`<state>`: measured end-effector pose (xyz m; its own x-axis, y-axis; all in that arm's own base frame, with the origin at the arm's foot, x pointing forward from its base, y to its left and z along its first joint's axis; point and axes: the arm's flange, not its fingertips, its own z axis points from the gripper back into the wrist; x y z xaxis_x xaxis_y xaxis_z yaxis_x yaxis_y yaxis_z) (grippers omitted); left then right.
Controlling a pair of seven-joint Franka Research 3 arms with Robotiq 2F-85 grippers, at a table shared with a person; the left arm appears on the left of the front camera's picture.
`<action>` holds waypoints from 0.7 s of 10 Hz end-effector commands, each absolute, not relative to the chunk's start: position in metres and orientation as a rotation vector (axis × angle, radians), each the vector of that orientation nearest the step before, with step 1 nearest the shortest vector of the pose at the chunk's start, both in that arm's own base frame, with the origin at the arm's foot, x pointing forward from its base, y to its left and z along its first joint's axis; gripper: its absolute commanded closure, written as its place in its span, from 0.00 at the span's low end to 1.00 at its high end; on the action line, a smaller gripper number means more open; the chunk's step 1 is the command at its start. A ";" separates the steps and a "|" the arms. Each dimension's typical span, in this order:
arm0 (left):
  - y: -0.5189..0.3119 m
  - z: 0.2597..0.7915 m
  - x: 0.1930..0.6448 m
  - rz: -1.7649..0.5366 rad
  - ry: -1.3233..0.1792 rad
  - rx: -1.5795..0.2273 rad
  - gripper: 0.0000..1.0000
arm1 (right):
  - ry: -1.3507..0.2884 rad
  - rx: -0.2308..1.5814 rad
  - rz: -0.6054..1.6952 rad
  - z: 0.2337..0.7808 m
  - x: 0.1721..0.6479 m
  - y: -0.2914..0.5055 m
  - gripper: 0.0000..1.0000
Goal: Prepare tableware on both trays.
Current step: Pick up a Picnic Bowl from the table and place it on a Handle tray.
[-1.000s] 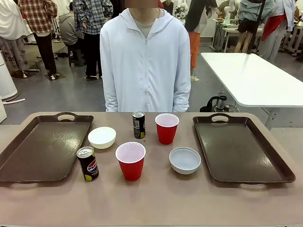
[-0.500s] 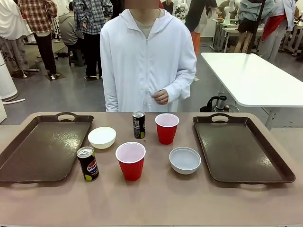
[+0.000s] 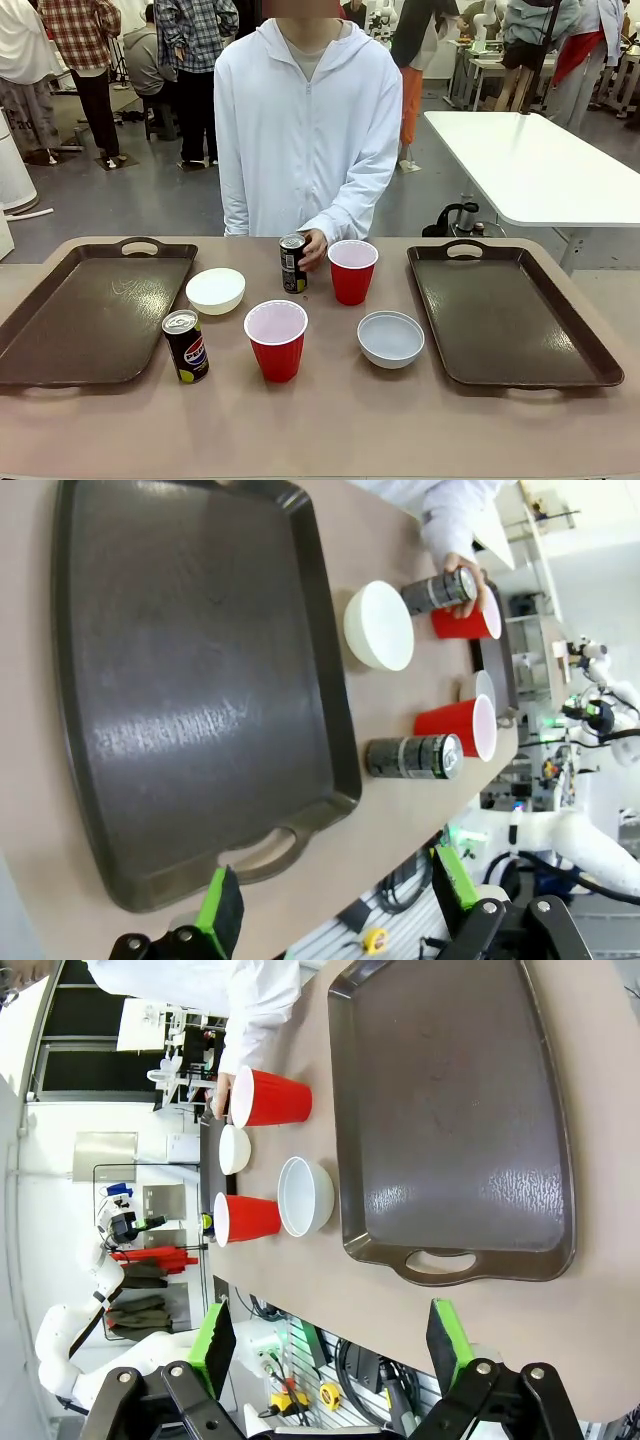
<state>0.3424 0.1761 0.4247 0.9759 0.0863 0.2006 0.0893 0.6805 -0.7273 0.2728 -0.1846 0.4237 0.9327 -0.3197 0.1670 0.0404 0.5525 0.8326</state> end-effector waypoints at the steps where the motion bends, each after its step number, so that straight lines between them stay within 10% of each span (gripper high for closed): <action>1: 0.177 0.425 0.342 -0.002 -0.234 -0.828 0.00 | -0.324 0.977 -0.213 0.424 0.273 -0.185 0.00; 7: 0.103 0.504 0.438 0.094 -0.137 -0.473 0.00 | -0.324 0.977 -0.213 0.424 0.273 -0.185 0.00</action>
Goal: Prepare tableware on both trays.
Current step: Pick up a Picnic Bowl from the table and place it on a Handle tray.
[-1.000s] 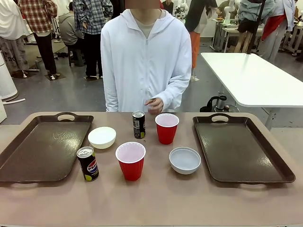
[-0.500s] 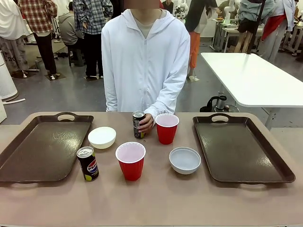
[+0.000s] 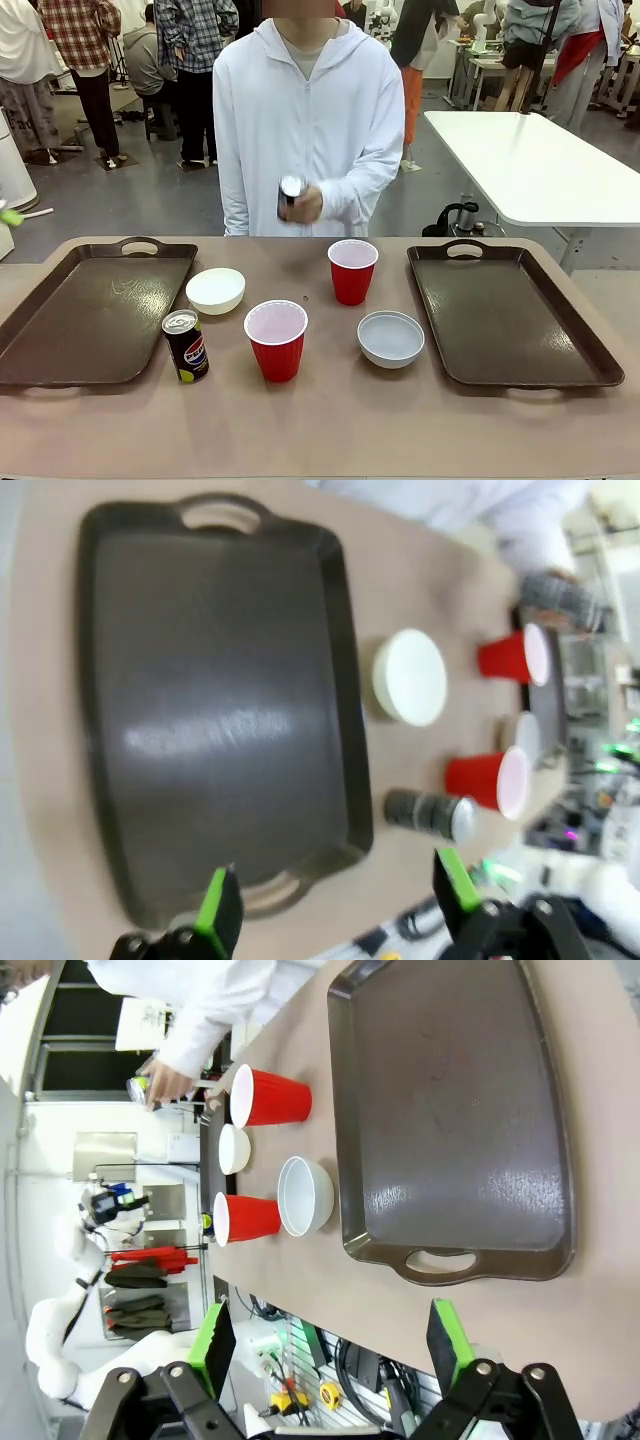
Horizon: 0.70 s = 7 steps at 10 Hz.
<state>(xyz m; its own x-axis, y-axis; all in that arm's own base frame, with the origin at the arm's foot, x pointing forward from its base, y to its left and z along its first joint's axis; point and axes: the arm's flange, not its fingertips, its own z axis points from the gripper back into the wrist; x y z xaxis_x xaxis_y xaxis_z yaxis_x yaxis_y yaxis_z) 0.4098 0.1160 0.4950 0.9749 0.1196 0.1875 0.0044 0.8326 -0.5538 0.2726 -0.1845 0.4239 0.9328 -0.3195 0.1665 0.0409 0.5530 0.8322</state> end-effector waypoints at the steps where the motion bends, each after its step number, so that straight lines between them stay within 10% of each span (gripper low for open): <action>1: 0.079 0.513 0.458 0.090 -0.102 -0.374 0.00 | -0.324 0.977 -0.213 0.424 0.273 -0.185 0.00; 7: -0.106 0.458 0.490 -0.046 -0.060 -0.026 0.00 | -0.324 0.977 -0.213 0.424 0.273 -0.185 0.00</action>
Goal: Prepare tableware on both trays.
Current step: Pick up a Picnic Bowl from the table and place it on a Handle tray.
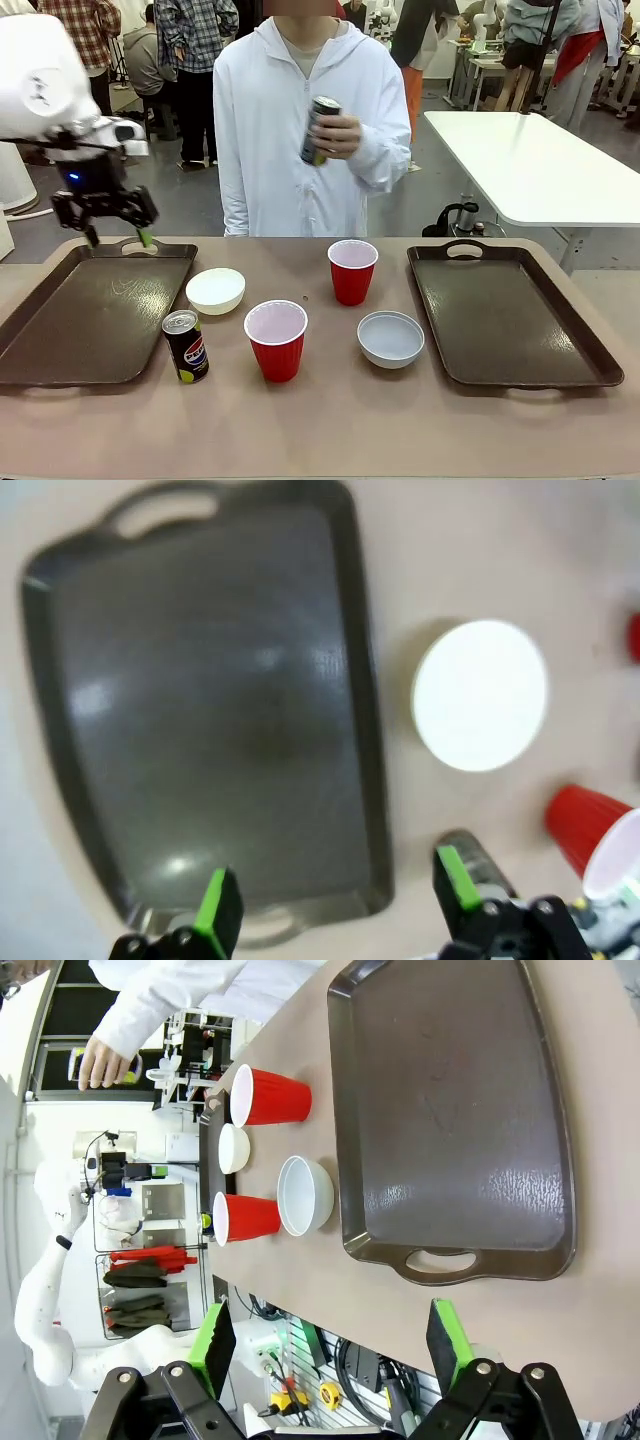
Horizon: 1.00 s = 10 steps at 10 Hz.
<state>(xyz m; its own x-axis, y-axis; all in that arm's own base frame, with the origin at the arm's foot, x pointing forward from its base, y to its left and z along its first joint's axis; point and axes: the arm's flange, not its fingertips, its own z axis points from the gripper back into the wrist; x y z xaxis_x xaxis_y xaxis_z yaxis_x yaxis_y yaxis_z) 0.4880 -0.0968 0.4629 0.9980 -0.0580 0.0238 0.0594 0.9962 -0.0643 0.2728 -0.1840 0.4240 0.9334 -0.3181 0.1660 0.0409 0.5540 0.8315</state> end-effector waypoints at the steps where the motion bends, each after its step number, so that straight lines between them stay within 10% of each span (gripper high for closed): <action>1: -0.131 0.448 0.488 -0.069 -0.096 -0.027 0.00 | -0.324 0.977 -0.213 0.424 0.273 -0.185 0.00; 10: -0.183 0.357 0.522 -0.242 -0.143 -0.053 0.00 | -0.324 0.977 -0.213 0.424 0.273 -0.185 0.00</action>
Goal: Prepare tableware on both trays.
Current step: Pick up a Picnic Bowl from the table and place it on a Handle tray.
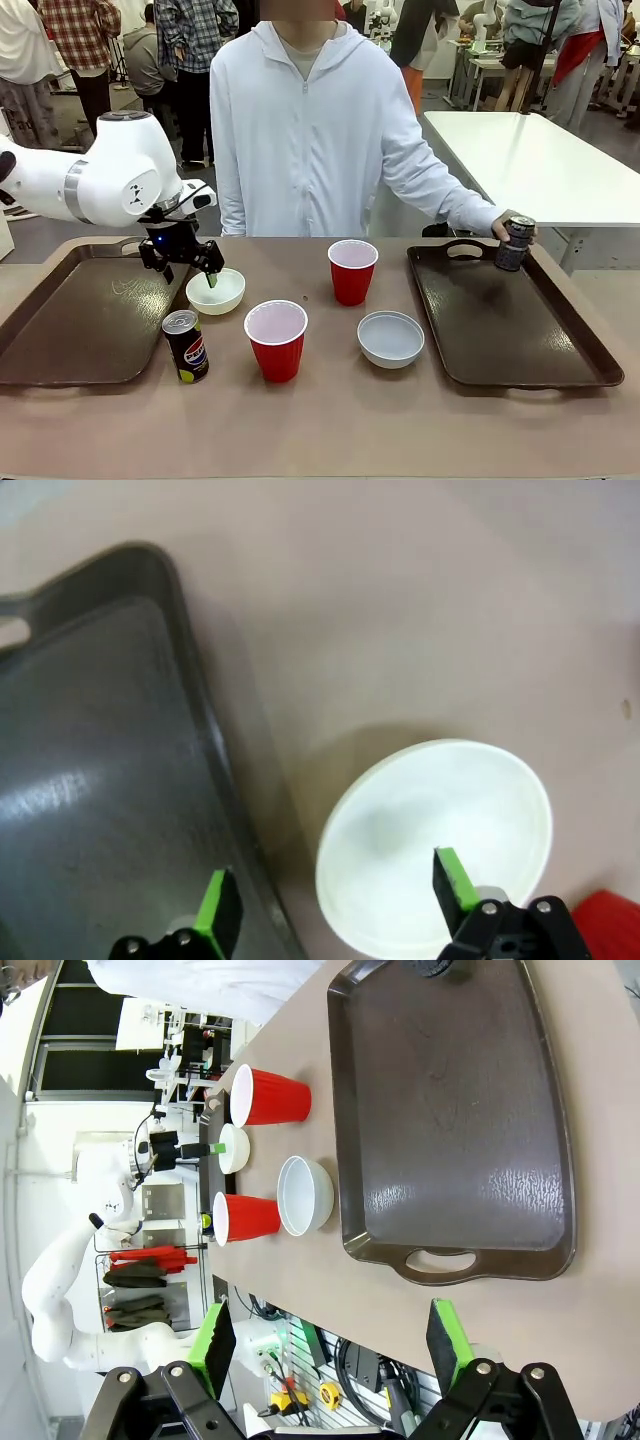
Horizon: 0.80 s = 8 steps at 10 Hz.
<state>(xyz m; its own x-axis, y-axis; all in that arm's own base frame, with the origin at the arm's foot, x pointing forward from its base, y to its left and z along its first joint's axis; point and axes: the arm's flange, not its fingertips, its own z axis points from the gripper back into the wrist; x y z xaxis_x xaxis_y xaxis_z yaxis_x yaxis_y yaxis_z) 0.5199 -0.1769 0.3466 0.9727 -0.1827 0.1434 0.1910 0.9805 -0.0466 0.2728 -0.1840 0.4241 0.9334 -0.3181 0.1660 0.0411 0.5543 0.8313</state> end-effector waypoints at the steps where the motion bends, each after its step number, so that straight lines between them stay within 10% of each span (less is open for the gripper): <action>1: -0.188 0.360 0.521 -0.250 -0.151 -0.041 0.00 | -0.324 0.977 -0.213 0.424 0.273 -0.185 0.00; 8: -0.194 0.352 0.528 -0.255 -0.116 -0.017 0.14 | -0.324 0.977 -0.213 0.424 0.273 -0.185 0.00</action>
<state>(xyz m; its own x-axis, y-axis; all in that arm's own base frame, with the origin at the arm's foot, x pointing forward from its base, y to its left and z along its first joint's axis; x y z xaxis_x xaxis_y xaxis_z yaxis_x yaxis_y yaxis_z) 0.5210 -0.1908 0.3507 0.9623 -0.2422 0.1241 0.2472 0.9686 -0.0263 0.2728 -0.1840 0.4241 0.9334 -0.3181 0.1660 0.0411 0.5543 0.8313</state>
